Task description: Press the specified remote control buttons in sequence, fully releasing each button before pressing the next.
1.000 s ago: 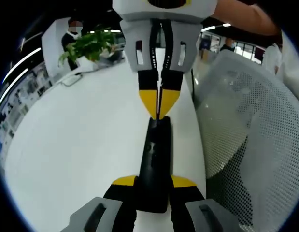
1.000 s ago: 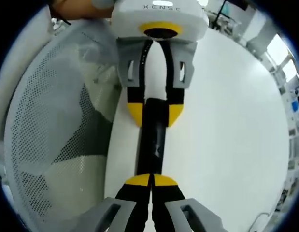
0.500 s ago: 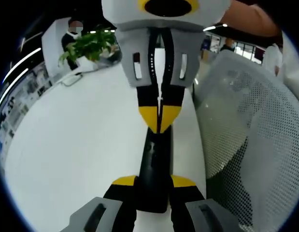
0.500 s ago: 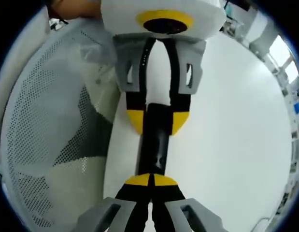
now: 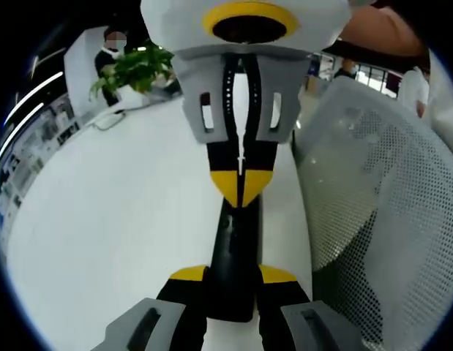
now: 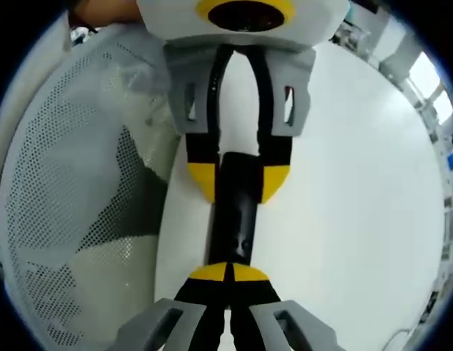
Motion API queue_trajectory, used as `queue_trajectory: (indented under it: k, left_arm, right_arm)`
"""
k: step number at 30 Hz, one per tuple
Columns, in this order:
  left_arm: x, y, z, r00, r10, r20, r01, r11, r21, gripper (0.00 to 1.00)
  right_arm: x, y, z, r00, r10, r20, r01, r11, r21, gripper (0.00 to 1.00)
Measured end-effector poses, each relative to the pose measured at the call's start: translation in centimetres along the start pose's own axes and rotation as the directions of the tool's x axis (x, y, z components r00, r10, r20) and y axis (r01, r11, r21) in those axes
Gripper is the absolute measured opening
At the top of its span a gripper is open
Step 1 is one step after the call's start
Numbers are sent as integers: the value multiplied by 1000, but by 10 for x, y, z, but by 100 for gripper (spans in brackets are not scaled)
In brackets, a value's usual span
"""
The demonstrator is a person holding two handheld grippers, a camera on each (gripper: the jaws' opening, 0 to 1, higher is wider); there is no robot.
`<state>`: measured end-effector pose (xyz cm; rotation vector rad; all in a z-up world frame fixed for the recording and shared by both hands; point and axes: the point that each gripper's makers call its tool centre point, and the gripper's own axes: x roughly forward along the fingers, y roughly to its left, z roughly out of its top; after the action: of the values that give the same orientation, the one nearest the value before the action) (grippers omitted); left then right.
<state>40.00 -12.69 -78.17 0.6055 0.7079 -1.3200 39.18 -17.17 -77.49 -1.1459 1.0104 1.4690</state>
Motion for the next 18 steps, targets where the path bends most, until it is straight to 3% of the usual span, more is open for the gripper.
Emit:
queue_trajectory:
  k: [11, 18]
  left_arm:
    - [0, -1, 0, 1000, 2, 0, -2, 1000, -1, 24]
    - [0, -1, 1, 1000, 4, 2, -4, 1000, -2, 24]
  right_arm:
    - [1, -2, -2, 1000, 4, -27, -3, 1000, 2, 0]
    - [0, 0, -2, 1000, -6, -9, 6, 1000, 11, 0]
